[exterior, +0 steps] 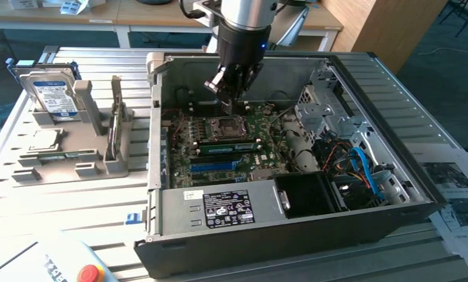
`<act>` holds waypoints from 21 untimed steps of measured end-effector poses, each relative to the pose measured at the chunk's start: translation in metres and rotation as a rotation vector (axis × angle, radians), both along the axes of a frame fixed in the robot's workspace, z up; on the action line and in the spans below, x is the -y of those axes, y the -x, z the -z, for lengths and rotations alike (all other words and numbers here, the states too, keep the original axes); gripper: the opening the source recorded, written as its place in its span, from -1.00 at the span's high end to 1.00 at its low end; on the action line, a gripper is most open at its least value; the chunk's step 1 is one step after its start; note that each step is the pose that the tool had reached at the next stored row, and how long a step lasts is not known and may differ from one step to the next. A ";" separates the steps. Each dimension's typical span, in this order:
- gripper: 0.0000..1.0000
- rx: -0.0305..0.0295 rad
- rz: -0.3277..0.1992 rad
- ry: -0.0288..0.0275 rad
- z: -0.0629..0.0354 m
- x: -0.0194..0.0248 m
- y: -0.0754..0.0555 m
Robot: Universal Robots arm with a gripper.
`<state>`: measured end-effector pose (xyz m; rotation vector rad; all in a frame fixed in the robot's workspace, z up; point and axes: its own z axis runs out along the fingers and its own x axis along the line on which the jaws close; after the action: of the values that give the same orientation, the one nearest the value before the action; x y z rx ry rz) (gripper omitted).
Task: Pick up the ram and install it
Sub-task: 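Press down the ram until it locks into place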
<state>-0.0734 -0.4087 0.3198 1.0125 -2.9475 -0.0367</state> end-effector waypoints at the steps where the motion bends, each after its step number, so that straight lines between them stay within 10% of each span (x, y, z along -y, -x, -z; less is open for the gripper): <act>1: 0.80 0.0000 0.018 0.0000 0.0000 0.0000 0.000; 21: 0.80 0.0001 0.382 -0.0001 0.0004 0.0000 0.000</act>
<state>-0.0733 -0.4087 0.3194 0.4354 -3.0909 -0.0436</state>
